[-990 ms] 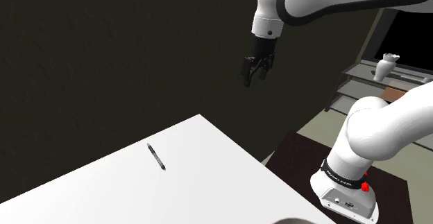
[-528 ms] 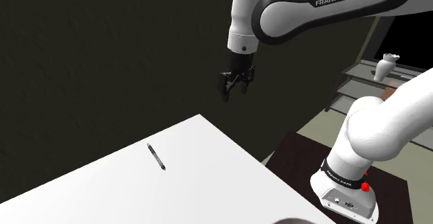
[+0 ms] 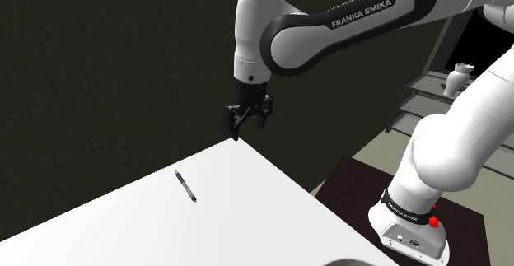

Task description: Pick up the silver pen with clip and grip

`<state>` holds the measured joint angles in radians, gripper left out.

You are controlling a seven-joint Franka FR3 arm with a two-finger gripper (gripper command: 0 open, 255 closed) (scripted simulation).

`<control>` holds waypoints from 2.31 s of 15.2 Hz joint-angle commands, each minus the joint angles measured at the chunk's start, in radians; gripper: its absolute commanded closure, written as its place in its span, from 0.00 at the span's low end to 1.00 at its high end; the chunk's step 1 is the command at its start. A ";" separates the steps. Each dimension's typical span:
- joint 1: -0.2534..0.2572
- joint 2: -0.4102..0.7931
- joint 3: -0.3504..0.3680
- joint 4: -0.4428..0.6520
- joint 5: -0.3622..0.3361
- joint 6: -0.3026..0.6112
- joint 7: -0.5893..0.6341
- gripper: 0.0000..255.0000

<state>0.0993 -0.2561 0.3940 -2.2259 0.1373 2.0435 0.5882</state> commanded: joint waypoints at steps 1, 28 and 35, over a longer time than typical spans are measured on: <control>0.005 0.073 0.034 0.052 -0.020 0.020 0.055 0.00; 0.156 0.641 0.102 0.453 -0.297 0.130 0.406 1.00; 0.156 0.637 0.104 0.459 -0.295 0.119 0.405 1.00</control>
<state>0.2545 0.3812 0.4964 -1.7691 -0.1587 2.1664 0.9933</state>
